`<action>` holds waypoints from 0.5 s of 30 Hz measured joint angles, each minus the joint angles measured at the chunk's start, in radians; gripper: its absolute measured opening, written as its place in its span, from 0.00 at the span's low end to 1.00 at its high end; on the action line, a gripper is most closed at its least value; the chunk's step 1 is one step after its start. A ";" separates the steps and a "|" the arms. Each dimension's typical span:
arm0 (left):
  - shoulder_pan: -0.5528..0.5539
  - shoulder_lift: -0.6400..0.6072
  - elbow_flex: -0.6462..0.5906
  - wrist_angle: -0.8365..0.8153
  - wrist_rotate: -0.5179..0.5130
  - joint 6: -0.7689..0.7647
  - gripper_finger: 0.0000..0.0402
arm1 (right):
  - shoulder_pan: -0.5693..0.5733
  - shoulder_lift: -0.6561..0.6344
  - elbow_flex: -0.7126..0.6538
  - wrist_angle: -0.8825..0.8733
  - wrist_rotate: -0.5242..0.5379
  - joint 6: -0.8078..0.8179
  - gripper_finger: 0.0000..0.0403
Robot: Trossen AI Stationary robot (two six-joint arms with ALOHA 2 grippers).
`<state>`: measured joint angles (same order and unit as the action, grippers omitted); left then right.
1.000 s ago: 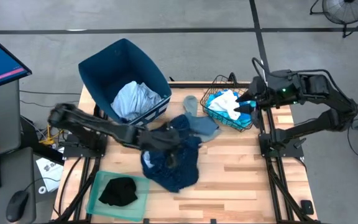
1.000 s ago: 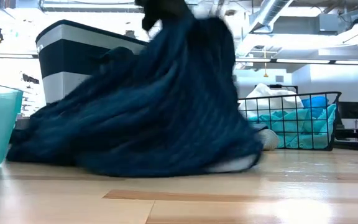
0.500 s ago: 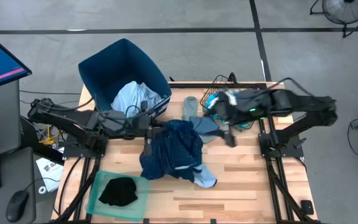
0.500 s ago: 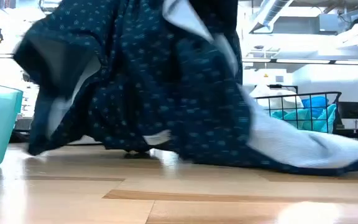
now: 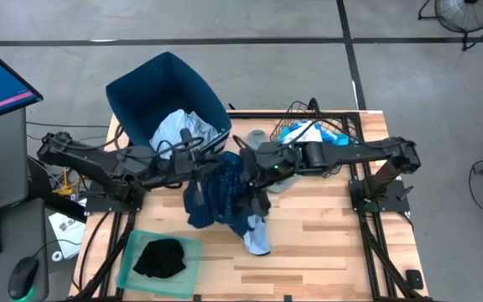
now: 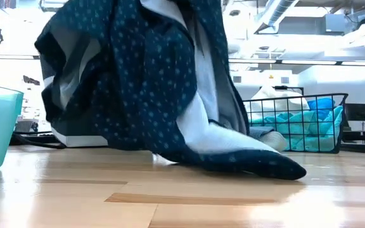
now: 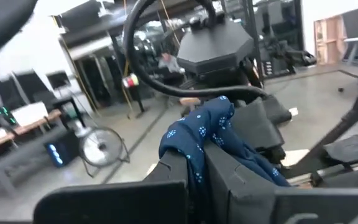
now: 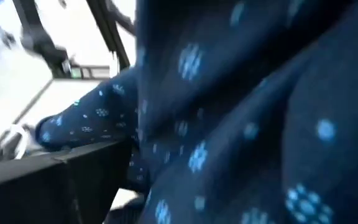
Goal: Pick & Place Cloths
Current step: Put the dark blue cloth into the blue laundry organizer
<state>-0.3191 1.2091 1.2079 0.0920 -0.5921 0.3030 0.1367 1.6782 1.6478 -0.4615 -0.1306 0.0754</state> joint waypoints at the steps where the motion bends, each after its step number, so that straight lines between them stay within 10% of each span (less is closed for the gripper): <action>1: -0.003 0.000 0.000 0.016 -0.010 0.015 0.00 | 0.006 0.004 0.000 0.036 0.000 0.001 0.87; 6: -0.008 0.000 0.000 0.113 -0.015 0.084 0.00 | 0.012 0.022 0.003 0.177 0.004 0.035 0.60; 11: -0.026 0.000 0.000 0.185 -0.022 0.133 0.00 | -0.025 0.029 0.000 0.172 0.003 0.054 0.10; 15: -0.047 0.000 0.000 0.201 -0.022 0.130 0.01 | -0.063 -0.018 -0.002 0.141 -0.005 0.048 0.02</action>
<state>-0.3663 1.2087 1.2082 0.2925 -0.6136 0.4332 0.0738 1.6597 1.6454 -0.3205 -0.1358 0.1236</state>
